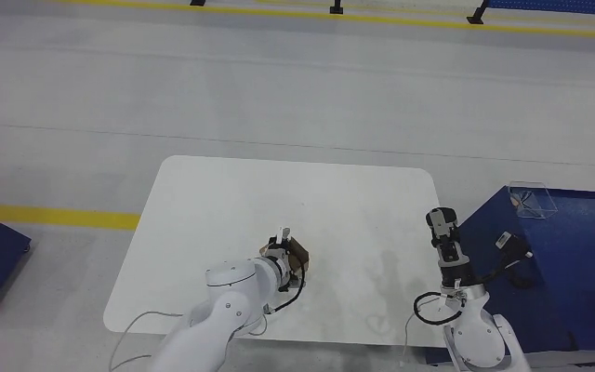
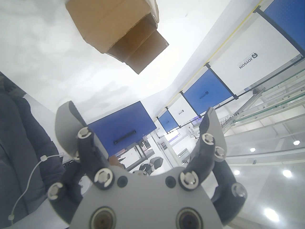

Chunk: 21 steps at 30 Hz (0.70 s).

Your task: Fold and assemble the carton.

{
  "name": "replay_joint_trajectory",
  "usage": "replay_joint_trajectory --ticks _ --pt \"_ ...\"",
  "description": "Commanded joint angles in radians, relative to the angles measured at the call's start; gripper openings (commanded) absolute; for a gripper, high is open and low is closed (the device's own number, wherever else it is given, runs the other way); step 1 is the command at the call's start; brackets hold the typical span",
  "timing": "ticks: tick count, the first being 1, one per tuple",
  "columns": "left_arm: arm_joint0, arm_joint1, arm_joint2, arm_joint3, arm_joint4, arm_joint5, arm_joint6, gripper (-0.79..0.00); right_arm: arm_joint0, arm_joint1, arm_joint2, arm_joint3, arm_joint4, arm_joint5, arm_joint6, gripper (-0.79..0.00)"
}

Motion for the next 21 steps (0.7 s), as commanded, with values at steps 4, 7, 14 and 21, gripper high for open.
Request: replay_joint_trajectory --ticks 4,7,14,21 --pt "0.000 0.000 0.000 0.000 0.000 0.001 -0.001 0.000 0.000 0.000 0.000 0.000 0.000 0.000 0.000 0.000" --pt "0.000 0.000 0.000 0.000 0.000 0.001 -0.001 0.000 0.000 0.000 0.000 0.000 0.000 0.000 0.000 0.000" --pt "0.064 0.074 0.086 -0.138 0.739 0.210 -0.119 0.000 0.097 -0.008 -0.160 -0.012 -0.449 0.280 0.088 0.000" --pt "0.188 0.150 0.098 -0.109 1.109 0.307 -0.271 0.000 0.242 -0.025 -0.353 0.106 -0.806 0.452 0.211 0.000"
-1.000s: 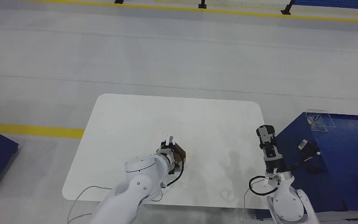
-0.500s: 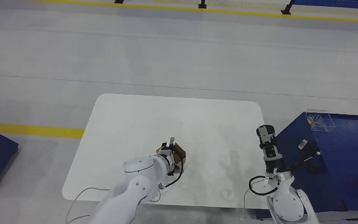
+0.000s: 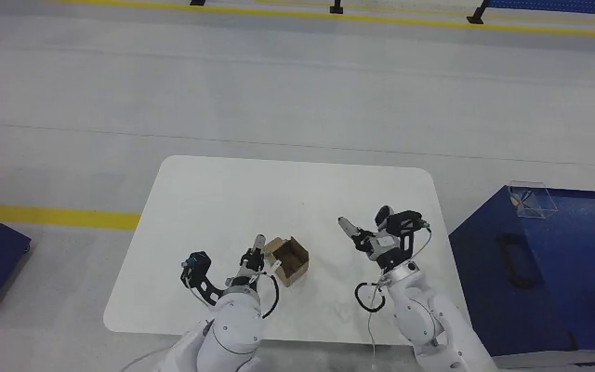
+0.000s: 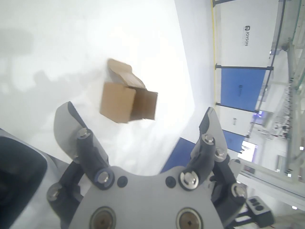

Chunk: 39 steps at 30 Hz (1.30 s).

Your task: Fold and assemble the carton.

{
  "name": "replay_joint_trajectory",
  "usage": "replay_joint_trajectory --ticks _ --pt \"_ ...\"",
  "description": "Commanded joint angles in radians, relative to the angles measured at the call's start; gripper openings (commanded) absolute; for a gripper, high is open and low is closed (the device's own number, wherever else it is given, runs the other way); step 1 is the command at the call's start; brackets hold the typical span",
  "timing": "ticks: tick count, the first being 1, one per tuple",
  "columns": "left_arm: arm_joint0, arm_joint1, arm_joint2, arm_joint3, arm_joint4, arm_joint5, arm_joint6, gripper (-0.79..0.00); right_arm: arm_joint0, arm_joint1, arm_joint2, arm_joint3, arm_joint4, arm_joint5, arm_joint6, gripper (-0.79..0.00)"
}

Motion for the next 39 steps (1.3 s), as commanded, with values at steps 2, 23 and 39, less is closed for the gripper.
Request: replay_joint_trajectory --ticks 2,23,39 --pt "-0.004 0.025 0.033 0.084 0.129 -0.002 -0.062 0.000 0.066 -0.009 -0.063 0.072 -0.125 0.060 0.049 0.000" --pt "-0.189 0.020 0.244 0.352 0.335 -0.002 -0.371 0.000 0.187 -0.055 -0.256 0.286 -0.228 0.001 0.156 0.000" --pt "-0.252 -0.039 0.300 0.476 0.412 -0.002 -0.488 0.000 0.237 -0.087 -0.308 0.377 -0.243 0.056 0.170 0.000"
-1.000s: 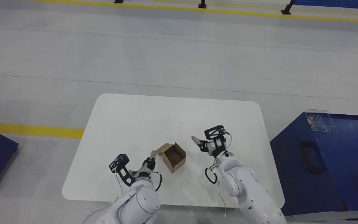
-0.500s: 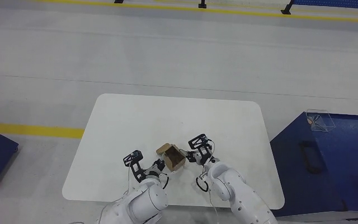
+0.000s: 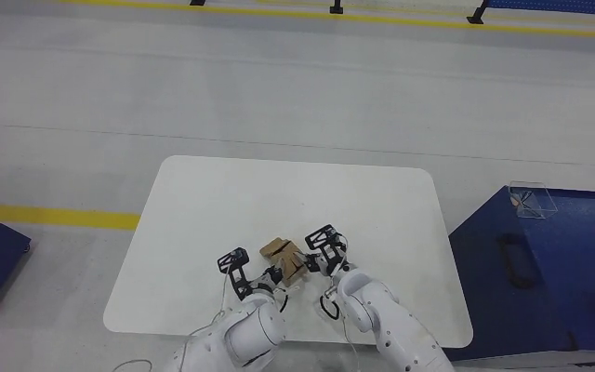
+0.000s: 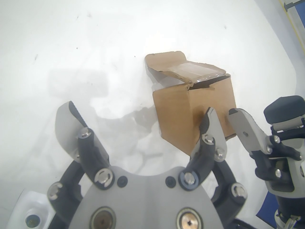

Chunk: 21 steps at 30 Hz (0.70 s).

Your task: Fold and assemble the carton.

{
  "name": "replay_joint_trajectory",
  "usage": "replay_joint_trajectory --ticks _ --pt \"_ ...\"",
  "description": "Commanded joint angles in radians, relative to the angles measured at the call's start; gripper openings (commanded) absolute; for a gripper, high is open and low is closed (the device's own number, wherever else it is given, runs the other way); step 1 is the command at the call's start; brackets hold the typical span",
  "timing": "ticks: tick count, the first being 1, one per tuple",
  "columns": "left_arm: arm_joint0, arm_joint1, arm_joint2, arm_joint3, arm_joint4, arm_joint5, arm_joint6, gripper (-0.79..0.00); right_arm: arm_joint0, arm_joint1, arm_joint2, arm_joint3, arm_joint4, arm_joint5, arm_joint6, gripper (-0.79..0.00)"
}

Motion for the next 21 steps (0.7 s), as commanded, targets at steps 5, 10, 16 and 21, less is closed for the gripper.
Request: replay_joint_trajectory --ticks 5,10,16,21 --pt "-0.001 -0.022 0.004 0.018 0.045 0.000 -0.033 0.000 0.009 -0.006 0.005 0.011 -0.003 0.015 -0.006 0.000" --pt "0.019 -0.035 -0.001 0.004 0.093 0.000 -0.065 0.000 0.013 -0.011 0.008 0.020 -0.009 0.020 -0.007 0.000" --pt "0.084 -0.045 -0.094 -0.102 0.121 0.000 -0.028 0.000 0.007 -0.012 0.035 0.009 0.010 0.017 -0.051 0.000" --pt "0.192 -0.040 -0.235 -0.252 0.141 0.000 0.066 0.000 -0.050 0.001 0.106 -0.060 0.064 -0.053 -0.122 0.000"
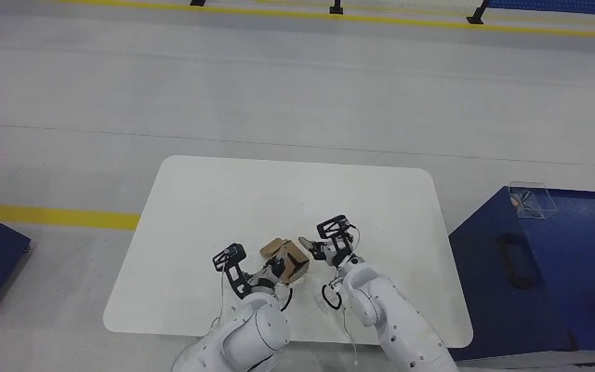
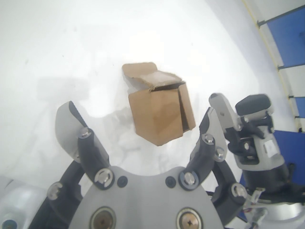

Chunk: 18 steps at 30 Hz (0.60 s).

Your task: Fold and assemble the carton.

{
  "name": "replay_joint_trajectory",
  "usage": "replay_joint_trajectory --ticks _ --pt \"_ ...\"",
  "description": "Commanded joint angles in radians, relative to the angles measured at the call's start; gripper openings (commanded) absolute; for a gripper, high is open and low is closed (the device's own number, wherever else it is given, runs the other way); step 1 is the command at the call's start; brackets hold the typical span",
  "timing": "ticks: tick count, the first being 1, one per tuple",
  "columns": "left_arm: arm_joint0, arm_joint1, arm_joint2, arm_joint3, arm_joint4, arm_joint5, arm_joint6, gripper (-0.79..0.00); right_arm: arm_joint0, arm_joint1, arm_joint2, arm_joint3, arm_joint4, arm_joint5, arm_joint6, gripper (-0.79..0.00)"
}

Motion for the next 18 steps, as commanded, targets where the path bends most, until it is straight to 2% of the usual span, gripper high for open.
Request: replay_joint_trajectory --ticks 1,6,10,18 --pt "0.049 -0.004 -0.059 -0.065 -0.011 0.000 0.052 0.000 -0.036 0.008 0.028 -0.037 0.015 -0.051 -0.022 0.000" --pt "0.104 -0.042 -0.136 -0.130 -0.110 0.000 0.170 0.000 -0.105 0.022 0.051 -0.101 0.031 -0.176 -0.004 0.000" --pt "0.110 -0.079 -0.148 -0.125 -0.185 -0.004 0.243 0.000 -0.099 0.014 -0.004 -0.088 -0.034 -0.158 -0.014 0.000" --pt "0.109 -0.081 -0.148 -0.121 -0.188 -0.001 0.248 0.000 -0.064 -0.011 -0.123 -0.006 -0.174 -0.093 -0.056 0.000"
